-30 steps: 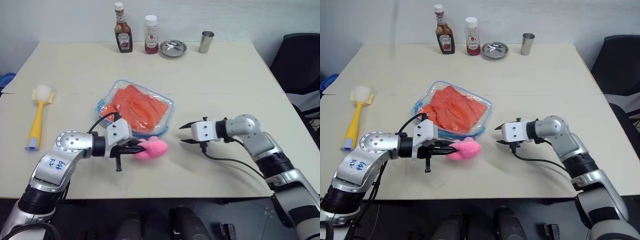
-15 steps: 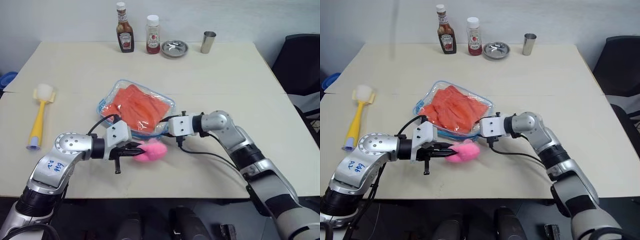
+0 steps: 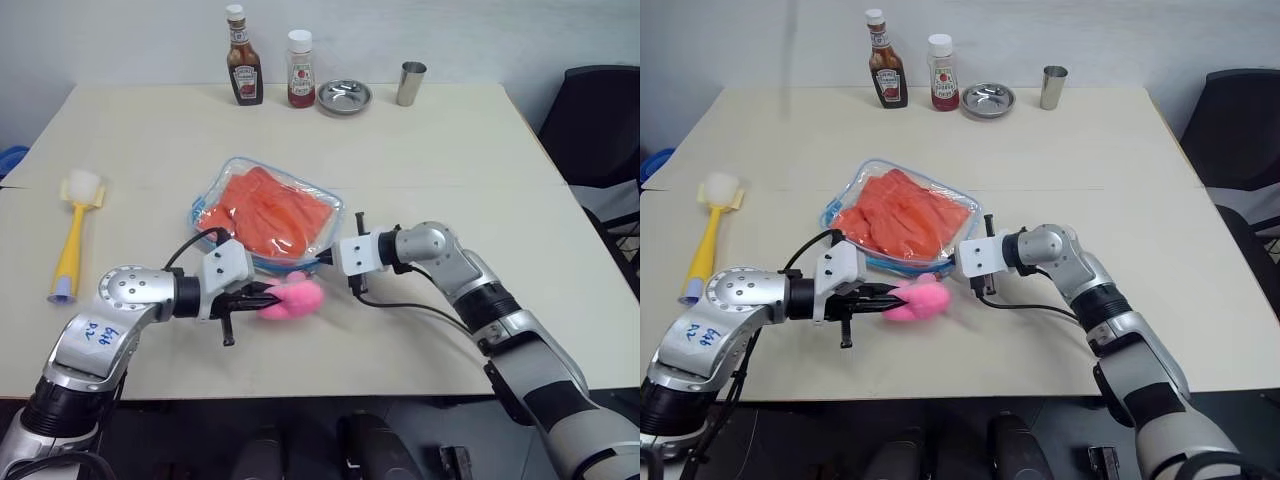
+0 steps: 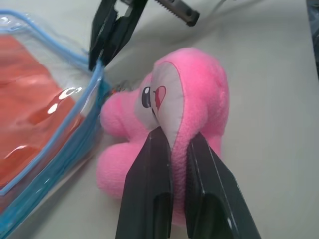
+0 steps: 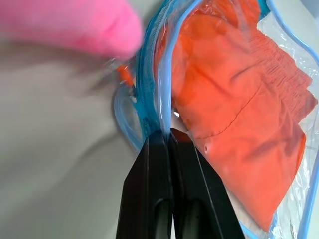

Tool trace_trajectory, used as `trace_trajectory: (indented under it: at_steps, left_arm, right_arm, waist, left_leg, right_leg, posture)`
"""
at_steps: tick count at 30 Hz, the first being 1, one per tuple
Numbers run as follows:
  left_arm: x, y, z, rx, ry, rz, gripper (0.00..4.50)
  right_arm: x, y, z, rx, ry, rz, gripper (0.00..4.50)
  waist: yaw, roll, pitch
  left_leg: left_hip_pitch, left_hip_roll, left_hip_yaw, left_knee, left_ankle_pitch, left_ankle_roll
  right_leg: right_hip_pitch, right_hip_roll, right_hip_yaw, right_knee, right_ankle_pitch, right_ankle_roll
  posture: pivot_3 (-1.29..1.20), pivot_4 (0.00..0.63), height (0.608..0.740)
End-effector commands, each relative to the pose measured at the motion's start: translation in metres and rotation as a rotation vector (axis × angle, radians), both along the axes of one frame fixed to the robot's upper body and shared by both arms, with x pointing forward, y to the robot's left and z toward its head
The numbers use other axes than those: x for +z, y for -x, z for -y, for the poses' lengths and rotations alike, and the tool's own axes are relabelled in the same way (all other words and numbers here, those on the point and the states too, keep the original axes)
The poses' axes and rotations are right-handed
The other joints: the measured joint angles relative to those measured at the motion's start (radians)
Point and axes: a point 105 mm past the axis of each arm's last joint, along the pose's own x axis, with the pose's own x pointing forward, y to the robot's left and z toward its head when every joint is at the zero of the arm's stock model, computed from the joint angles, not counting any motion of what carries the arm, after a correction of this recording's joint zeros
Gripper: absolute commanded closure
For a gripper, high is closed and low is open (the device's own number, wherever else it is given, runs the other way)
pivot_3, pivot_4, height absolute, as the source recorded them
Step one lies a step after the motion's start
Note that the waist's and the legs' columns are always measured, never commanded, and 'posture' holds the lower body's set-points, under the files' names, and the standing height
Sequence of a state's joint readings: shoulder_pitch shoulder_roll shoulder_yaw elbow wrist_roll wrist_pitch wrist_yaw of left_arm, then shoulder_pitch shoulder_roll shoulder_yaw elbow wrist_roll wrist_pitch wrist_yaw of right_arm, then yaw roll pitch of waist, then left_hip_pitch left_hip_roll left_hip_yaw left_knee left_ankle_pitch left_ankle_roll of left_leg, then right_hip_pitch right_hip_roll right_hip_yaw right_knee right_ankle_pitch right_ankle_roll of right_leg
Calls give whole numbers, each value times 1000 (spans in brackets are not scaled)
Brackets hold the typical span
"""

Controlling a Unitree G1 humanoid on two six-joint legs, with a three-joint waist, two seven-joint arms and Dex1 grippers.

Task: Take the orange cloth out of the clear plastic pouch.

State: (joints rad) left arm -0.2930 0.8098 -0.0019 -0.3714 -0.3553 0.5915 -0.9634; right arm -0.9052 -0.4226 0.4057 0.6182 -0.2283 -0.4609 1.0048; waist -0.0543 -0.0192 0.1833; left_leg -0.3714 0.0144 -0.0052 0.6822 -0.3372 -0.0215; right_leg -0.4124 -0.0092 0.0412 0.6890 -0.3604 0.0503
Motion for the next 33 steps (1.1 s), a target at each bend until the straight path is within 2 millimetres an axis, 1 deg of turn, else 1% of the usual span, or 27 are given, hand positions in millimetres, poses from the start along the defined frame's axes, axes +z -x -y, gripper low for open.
trace_trajectory:
  at_steps: [1,4,6,9,13,15,16,18,21,23,25,26,27,28,30,33]
  left_arm:
    - [7,1,-26,84,17,-5,4500]
    - [8,7,-49,157,38,-43,4500]
    - [9,11,-60,197,47,-56,4500]
    - [11,13,-86,291,52,-58,4500]
    - [20,12,-123,425,76,-50,4500]
    - [29,14,-144,486,92,-50,4500]
    - [32,15,-149,495,93,-54,4500]
    - [33,17,-151,488,90,-63,4500]
    - [25,18,-137,423,88,-87,4500]
    - [16,20,-121,368,94,-111,4500]
    - [9,20,-110,337,116,-140,4500]
    - [6,20,-107,333,124,-150,4500]
    - [3,20,-103,324,129,-162,3803]
    - [1,21,-100,307,127,-168,3626]
    - [-2,20,-100,316,102,-158,3002]
    - [1,16,-105,334,81,-133,2076]
  right_arm:
    - [22,-3,19,-24,-16,66,4482]
    - [26,-2,40,-44,9,84,4482]
    - [27,0,52,-53,30,92,4482]
    - [29,8,74,-52,51,108,4482]
    - [32,30,98,-11,75,126,4482]
    - [33,47,112,29,86,115,4482]
    - [32,56,118,50,93,109,4482]
    - [30,64,123,67,97,99,4482]
    - [29,67,124,54,85,80,4482]
    - [26,65,122,24,66,58,4482]
    - [26,62,121,-6,40,42,4482]
    - [26,61,121,-24,28,26,4075]
    - [26,62,122,-33,22,14,3820]
    - [26,63,123,-47,21,7,3540]
    - [25,66,127,-76,10,-22,2898]
    - [25,75,133,-135,-27,-110,1855]
  waist:
    - [0,0,0]
    - [0,0,0]
    - [1,0,0]
    - [2,0,0]
    - [2,1,1]
    - [2,1,1]
    - [2,1,1]
    - [2,1,1]
    - [-1,1,1]
    - [0,1,1]
    - [1,2,1]
    - [2,2,1]
    - [2,2,1]
    - [2,2,1]
    - [3,2,1]
    - [8,2,1]
  left_leg:
    - [0,0,0,0,0,0]
    - [0,0,0,-1,0,0]
    - [0,0,-1,-1,0,0]
    - [0,0,-1,-1,-2,4]
    - [0,0,-1,-2,-3,5]
    - [0,0,-2,-2,-3,5]
    - [0,0,-2,-2,-3,5]
    - [0,0,-2,-2,-3,6]
    - [1,0,-2,-3,-3,6]
    - [1,0,-2,-3,-3,6]
    - [1,0,-2,-3,-3,5]
    - [0,0,-2,-2,-3,5]
    - [0,0,-2,-2,-3,5]
    - [0,0,-2,-2,-3,5]
    - [0,0,-2,-2,-3,5]
    - [0,0,-2,-3,-3,5]
  right_leg:
    - [0,0,0,0,0,0]
    - [0,0,0,0,0,0]
    - [0,0,-1,-1,0,0]
    - [1,-1,-1,-3,0,0]
    - [1,-1,-2,-4,0,0]
    - [1,-1,-2,-4,0,0]
    - [1,-1,-2,-5,0,0]
    - [2,-1,-3,-6,0,0]
    - [3,-2,-3,-6,0,0]
    - [3,-1,-3,-5,0,0]
    - [3,-2,-3,-6,0,0]
    - [3,-1,-3,-6,0,0]
    - [3,-2,-3,-6,0,0]
    - [3,-1,-3,-6,0,0]
    - [3,-1,-3,-6,0,0]
    - [3,-2,-3,-6,0,0]
  posture:
    - [0,150,740]
    - [0,150,740]
    - [0,150,740]
    - [0,150,740]
    - [0,150,740]
    - [0,150,740]
    - [0,150,740]
    - [0,150,740]
    - [0,150,740]
    - [0,150,740]
    - [0,150,740]
    - [0,150,740]
    - [0,150,740]
    - [0,150,740]
    - [0,150,740]
    - [0,150,740]
